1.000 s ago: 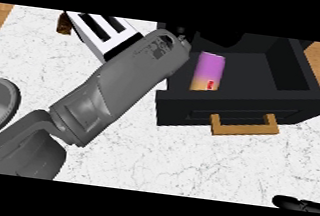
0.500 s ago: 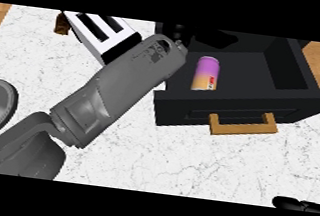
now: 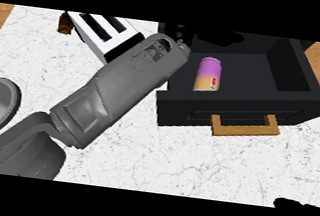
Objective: Pick up the can, place it into the drawer and close the drawer
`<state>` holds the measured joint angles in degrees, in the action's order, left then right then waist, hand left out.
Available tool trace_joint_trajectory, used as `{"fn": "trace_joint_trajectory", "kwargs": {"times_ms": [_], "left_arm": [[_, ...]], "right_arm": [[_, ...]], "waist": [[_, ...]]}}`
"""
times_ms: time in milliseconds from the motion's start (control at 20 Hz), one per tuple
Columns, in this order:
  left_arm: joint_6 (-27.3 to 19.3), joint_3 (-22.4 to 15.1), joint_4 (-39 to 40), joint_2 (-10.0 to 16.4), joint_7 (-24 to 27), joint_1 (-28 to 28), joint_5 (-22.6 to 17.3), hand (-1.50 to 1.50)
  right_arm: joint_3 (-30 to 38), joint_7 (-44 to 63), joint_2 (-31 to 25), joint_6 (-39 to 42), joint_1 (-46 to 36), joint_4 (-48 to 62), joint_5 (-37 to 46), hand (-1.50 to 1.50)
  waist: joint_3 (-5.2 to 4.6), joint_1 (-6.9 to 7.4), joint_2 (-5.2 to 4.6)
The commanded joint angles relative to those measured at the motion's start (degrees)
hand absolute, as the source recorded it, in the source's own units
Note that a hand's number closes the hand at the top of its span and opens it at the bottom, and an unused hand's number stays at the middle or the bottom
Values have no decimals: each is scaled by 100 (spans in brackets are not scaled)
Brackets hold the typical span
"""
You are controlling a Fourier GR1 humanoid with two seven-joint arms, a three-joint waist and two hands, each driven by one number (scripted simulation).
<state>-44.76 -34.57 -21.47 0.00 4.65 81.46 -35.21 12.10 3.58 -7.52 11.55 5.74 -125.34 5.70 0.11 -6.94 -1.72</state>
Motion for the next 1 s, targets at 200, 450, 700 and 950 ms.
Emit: {"fn": "trace_joint_trajectory", "kwargs": {"times_ms": [200,450,700,950], "left_arm": [[-28,253,-83,0,402,0,-431,-150],[-248,136,-212,0,133,347,-473,-150],[-346,-32,-353,0,116,211,-443,-150],[-65,234,-216,55,234,172,-419,-150]], "right_arm": [[-411,-270,-321,-75,-272,-146,1204,-150],[-843,-556,-478,-309,-269,115,2458,-150],[-1282,-625,-681,-619,-532,847,3680,-150],[-1950,-40,-598,-697,-1192,1316,4726,-150]], "waist": [[-5,132,5],[-2,351,78],[-3,527,107],[-14,670,115]]}}
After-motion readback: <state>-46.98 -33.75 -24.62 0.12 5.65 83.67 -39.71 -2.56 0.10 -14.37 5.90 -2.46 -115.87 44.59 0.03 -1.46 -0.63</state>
